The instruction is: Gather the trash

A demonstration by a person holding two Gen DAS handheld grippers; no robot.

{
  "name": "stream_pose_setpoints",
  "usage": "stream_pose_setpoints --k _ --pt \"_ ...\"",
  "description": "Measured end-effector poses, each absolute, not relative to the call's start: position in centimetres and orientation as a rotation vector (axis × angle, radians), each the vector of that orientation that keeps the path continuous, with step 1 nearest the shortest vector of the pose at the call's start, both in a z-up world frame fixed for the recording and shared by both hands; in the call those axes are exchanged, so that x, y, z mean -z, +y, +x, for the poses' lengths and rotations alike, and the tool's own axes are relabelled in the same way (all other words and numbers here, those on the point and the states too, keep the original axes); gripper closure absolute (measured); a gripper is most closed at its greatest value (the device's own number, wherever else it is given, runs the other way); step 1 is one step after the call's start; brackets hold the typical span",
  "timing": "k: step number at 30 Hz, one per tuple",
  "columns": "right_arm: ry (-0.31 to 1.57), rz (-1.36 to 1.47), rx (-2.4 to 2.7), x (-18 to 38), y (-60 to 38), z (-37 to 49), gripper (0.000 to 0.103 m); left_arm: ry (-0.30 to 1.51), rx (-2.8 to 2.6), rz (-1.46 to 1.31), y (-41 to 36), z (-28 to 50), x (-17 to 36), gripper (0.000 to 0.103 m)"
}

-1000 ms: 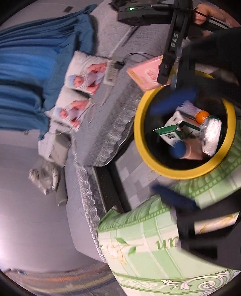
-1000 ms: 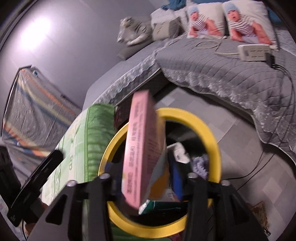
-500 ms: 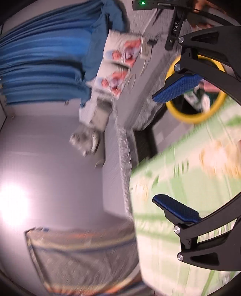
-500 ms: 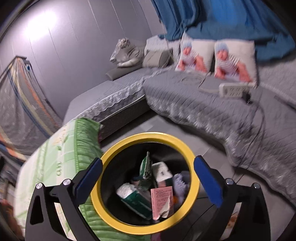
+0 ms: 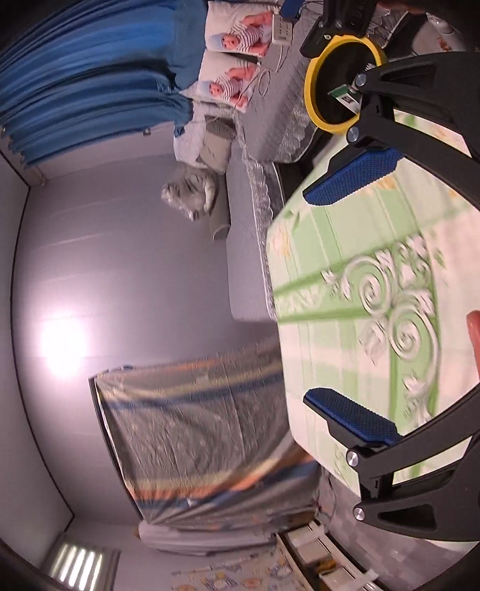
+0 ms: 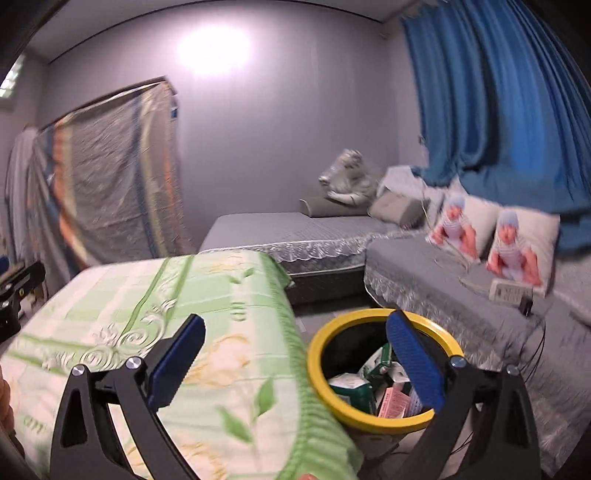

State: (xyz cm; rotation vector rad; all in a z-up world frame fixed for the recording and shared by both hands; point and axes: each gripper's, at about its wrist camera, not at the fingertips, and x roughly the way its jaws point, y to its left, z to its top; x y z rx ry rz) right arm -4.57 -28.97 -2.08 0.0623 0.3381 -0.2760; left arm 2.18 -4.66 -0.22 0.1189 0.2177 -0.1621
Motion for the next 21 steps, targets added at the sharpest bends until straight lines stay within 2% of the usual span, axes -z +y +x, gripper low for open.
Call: stream_pose_setpoints --k 8,21 --pt "0.294 0.088 0.214 1.0 -24.6 -6.5 0.008 0.261 0.052 0.048 0.6 -1.0 0.6 0.008" --pt "0.248 0.062 0.274 2.2 -23.0 -7.6 0.008 0.343 0.013 -0.067 1.5 -1.1 2.9 0.008"
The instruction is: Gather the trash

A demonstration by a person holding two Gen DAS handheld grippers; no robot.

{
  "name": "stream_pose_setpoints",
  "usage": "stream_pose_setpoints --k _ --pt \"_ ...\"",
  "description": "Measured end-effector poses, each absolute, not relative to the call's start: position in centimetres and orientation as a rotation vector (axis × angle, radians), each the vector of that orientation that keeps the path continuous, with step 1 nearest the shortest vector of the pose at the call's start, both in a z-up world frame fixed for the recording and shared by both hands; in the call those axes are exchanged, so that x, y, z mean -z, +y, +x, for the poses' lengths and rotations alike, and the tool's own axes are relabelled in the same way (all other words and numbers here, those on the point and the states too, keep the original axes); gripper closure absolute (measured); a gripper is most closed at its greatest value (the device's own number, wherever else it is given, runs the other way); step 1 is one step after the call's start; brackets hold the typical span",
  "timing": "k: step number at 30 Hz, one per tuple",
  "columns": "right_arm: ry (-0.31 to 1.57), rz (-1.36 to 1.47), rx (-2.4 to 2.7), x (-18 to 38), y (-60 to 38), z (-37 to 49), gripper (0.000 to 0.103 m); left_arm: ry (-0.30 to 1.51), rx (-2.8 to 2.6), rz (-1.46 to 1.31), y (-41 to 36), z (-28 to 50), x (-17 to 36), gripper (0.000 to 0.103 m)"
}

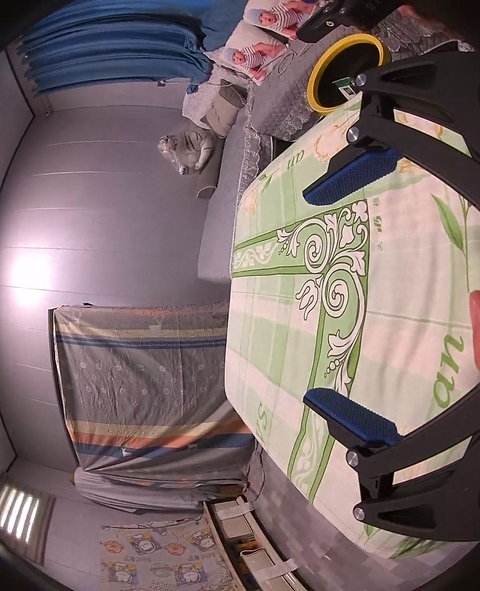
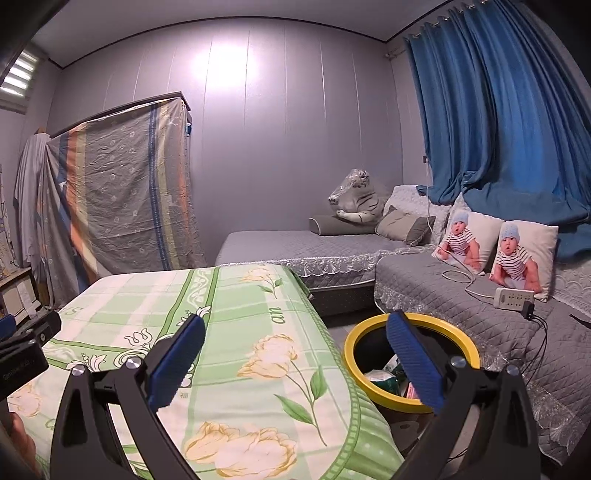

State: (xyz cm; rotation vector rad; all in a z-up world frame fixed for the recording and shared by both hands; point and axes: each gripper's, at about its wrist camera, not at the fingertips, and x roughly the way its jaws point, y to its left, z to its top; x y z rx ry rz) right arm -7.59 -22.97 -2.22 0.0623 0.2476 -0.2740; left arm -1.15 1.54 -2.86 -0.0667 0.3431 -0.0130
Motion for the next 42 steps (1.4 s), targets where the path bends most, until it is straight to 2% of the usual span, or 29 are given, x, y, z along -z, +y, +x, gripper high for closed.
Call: stream_pose_setpoints --k 7,42 --pt "0.261 0.064 0.273 2.5 -22.7 -7.2 0.008 0.292 -0.005 -0.019 0.7 -1.8 2.5 0.008" --pt "0.323 0.063 0.266 4.3 -21.6 -5.2 0.008 0.258 0.017 -0.022 0.4 -1.7 2.8 0.008"
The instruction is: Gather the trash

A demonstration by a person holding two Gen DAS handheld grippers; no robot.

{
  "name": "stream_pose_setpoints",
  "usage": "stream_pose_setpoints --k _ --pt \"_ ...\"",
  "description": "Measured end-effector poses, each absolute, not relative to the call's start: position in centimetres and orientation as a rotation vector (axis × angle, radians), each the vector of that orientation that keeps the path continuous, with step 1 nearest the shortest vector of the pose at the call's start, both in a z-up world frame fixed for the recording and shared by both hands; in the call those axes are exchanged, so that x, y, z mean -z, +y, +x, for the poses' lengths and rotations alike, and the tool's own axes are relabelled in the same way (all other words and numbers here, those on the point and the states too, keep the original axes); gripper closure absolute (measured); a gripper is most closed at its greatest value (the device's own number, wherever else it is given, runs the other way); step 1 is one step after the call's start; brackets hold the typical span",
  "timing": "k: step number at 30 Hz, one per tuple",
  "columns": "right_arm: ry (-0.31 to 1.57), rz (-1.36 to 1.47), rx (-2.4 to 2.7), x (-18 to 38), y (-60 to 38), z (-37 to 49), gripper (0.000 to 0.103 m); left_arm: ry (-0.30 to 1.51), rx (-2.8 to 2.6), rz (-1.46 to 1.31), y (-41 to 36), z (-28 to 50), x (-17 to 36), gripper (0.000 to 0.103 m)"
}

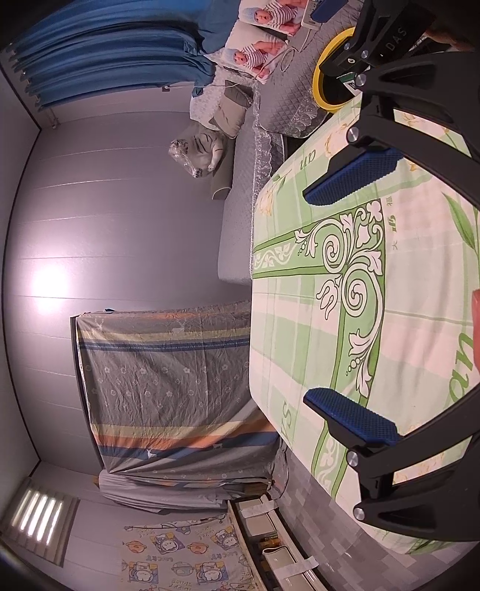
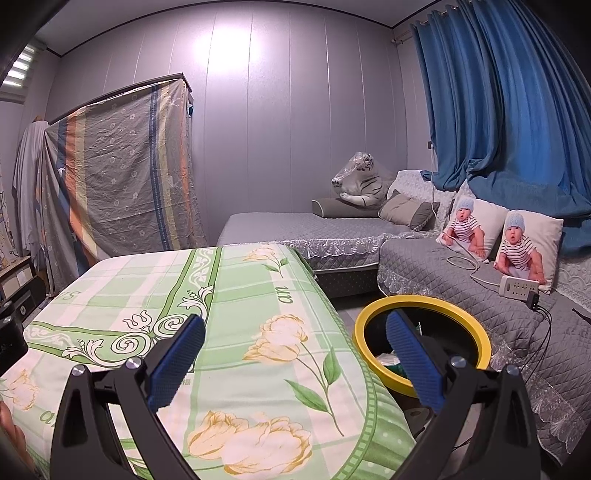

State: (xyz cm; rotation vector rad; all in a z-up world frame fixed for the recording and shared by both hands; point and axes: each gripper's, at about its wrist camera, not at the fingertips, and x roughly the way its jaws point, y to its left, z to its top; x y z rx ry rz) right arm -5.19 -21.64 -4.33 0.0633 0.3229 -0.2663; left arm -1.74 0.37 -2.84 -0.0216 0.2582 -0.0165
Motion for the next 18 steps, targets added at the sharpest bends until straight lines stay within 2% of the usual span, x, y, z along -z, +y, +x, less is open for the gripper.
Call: stream_pose_setpoints --k 18 --pt "0.337 0.076 0.266 4.63 -22.15 -5.08 0.008 0.247 0.013 -0.026 0.08 -2.01 2.82 0.008"
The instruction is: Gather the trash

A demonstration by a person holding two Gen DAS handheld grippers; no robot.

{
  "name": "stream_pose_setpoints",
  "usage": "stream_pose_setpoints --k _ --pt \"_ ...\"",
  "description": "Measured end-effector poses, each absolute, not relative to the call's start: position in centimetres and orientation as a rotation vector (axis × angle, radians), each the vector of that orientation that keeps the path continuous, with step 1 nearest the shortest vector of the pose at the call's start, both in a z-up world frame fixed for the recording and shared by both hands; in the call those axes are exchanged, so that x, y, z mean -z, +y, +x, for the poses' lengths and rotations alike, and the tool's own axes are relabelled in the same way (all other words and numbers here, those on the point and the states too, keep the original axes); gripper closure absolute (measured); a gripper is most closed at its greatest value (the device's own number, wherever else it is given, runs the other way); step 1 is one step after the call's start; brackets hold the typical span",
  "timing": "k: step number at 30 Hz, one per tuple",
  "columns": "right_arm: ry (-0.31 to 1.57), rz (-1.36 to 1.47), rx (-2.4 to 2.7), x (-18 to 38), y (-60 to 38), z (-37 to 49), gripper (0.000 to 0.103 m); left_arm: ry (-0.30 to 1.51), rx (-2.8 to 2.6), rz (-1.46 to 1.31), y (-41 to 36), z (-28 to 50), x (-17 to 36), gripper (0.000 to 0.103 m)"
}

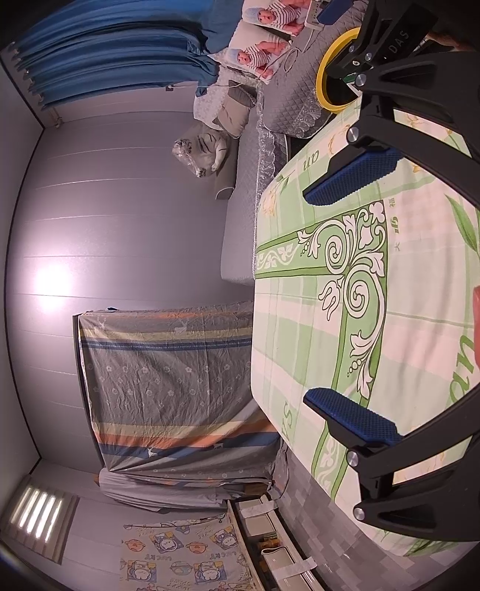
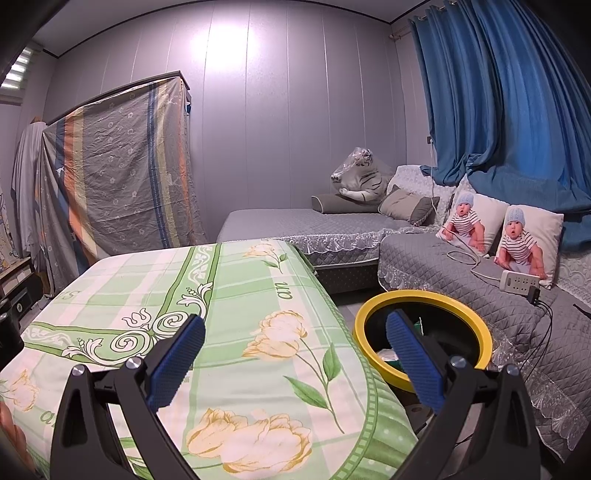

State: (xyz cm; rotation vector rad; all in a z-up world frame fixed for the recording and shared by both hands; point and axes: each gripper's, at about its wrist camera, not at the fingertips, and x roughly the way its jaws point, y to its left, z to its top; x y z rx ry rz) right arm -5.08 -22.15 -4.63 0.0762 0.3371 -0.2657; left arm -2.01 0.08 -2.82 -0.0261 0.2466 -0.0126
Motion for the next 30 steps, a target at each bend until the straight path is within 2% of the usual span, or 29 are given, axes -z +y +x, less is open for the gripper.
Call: stream_pose_setpoints --k 30 --pt "0.37 0.098 0.269 5.42 -22.84 -4.68 0.008 0.269 0.018 -0.023 -0.32 -1.59 3.37 0.008"
